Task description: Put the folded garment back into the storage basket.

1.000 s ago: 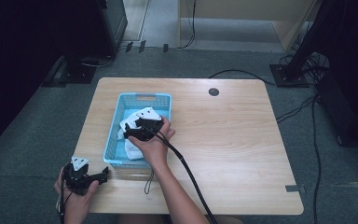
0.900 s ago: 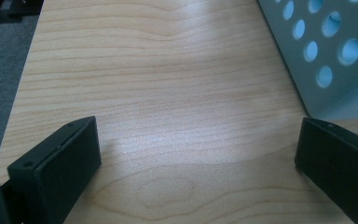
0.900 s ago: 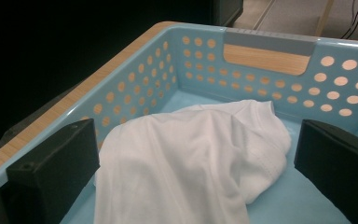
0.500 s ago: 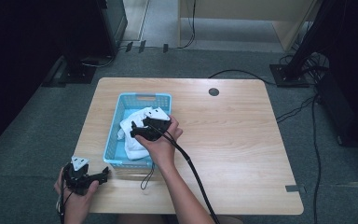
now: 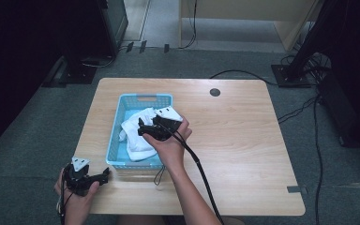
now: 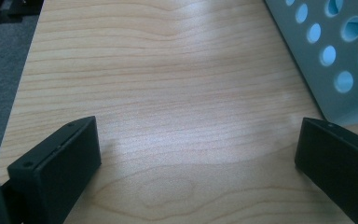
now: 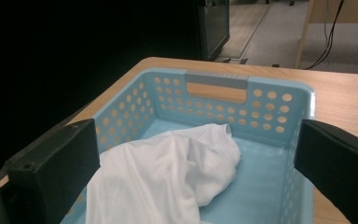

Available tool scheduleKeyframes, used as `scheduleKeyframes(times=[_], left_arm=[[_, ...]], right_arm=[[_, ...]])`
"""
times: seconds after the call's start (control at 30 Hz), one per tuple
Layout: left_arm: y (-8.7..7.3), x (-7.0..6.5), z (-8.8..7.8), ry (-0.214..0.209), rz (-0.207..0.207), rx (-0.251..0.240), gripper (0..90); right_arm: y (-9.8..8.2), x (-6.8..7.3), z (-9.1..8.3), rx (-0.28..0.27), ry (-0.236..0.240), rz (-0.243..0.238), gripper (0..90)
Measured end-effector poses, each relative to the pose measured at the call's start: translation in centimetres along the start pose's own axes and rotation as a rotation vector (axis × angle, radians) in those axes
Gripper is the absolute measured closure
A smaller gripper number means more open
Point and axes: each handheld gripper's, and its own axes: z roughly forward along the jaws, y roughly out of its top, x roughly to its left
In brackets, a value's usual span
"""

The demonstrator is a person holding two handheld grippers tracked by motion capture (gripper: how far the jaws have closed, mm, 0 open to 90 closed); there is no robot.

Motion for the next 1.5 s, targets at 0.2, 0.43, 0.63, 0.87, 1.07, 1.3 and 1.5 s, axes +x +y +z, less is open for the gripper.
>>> scheduleKeyframes(times=[0.2,0.43,0.63,0.87,1.07,1.3,1.5], left_arm=[[0.0,0.0,0.0,-0.001,-0.003,-0.002,0.0],[0.0,0.0,0.0,0.0,0.002,0.002,0.0],[0.0,0.0,0.0,0.0,0.001,0.003,0.0],[0.0,0.0,0.0,0.0,0.001,0.003,0.0],[0.0,0.0,0.0,0.0,0.001,0.003,0.0],[0.0,0.0,0.0,0.0,0.001,0.003,0.0],[0.0,0.0,0.0,0.0,0.004,0.005,0.0]], right_arm=[[0.4,-0.9,-0.9,-0.017,-0.017,-0.004,0.0],[0.0,-2.2,-1.5,-0.015,-0.043,0.005,0.0],[-0.6,-3.3,-1.9,-0.013,-0.067,0.011,0.0],[-1.5,-5.0,-2.5,-0.005,-0.097,0.025,0.0],[-2.3,-6.1,-2.8,0.003,-0.119,0.037,0.0],[-3.2,-7.0,-3.1,0.017,-0.136,0.047,0.0],[-4.2,-7.8,-3.3,0.026,-0.155,0.06,0.0]])
